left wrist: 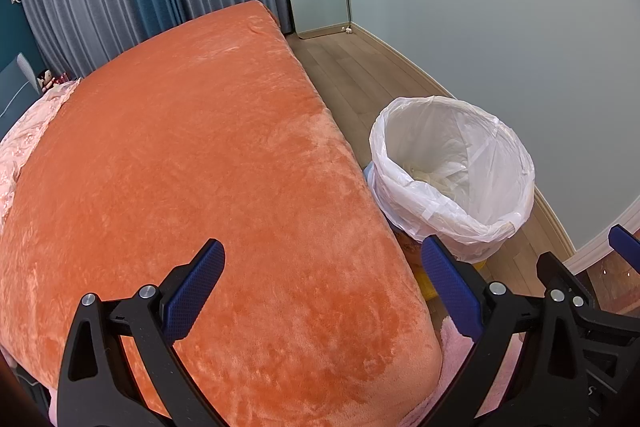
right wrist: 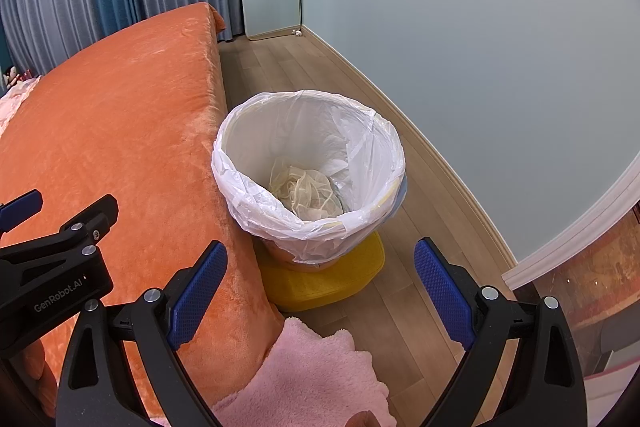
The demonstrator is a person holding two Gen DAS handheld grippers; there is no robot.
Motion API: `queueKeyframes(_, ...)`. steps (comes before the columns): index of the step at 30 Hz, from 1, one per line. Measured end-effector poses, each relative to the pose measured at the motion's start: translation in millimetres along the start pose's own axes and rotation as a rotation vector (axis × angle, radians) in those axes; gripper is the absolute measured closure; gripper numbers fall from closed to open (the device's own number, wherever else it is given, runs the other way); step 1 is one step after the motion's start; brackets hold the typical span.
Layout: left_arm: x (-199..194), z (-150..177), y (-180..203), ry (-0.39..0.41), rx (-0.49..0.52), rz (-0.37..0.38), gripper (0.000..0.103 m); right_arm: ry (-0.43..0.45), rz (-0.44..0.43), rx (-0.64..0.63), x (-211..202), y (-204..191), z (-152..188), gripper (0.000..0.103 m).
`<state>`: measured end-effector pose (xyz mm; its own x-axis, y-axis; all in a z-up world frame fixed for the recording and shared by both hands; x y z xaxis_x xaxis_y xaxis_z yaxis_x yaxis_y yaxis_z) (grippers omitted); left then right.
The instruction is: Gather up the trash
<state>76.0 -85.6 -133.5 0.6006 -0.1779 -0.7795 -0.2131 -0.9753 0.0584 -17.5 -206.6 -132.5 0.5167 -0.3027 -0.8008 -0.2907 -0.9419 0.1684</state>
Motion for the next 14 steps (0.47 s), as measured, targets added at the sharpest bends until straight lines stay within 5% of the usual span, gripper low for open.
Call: queueKeyframes(14, 1.0, 1.1, 2.2, -0.016, 0.005, 0.033, 0.009, -0.007, 0.004, 0.018, 3.1, 2.9, 3.8, 0.012)
Point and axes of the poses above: each gripper's, at about its wrist camera, not at the fingertips, and x roughly the way its jaws point, y to its right, z to its underside, the point moved 7 cm from there along x, roughly the way its jaws point, and after that the axes turned 13 degrees about -x, right-handed, at the moved point
